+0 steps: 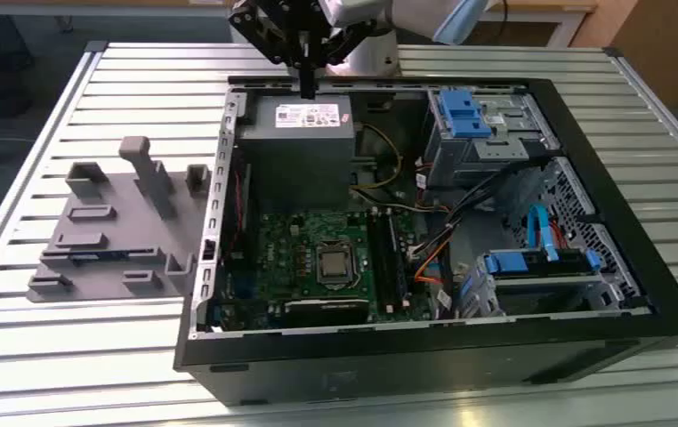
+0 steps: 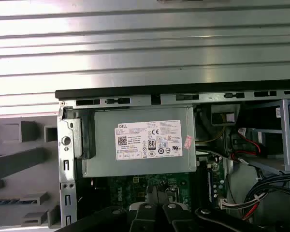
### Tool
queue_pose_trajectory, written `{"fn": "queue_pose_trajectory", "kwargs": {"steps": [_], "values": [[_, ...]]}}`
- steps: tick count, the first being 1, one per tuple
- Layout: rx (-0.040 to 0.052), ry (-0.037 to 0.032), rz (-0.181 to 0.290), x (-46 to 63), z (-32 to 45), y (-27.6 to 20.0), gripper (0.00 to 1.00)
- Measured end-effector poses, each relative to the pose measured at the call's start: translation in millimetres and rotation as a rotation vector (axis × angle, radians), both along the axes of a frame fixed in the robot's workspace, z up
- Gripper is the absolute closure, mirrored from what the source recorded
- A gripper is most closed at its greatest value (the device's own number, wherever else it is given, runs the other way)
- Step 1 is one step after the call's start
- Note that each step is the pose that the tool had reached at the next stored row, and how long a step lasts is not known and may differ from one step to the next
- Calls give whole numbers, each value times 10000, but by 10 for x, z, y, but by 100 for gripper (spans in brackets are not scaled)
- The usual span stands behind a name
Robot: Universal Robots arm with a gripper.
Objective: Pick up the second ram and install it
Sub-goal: 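Reach for the second ram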
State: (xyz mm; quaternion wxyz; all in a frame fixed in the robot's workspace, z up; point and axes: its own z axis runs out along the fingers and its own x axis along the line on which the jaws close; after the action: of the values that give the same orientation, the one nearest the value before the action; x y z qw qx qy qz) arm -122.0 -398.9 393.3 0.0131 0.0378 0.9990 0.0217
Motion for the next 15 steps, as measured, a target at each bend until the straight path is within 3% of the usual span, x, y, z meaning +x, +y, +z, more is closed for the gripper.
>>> {"fn": "queue_pose_trajectory", "kwargs": {"steps": [14,15], "values": [[0,0,0,-21,0,0,89],[0,0,0,-59,-1,0,89]]}}
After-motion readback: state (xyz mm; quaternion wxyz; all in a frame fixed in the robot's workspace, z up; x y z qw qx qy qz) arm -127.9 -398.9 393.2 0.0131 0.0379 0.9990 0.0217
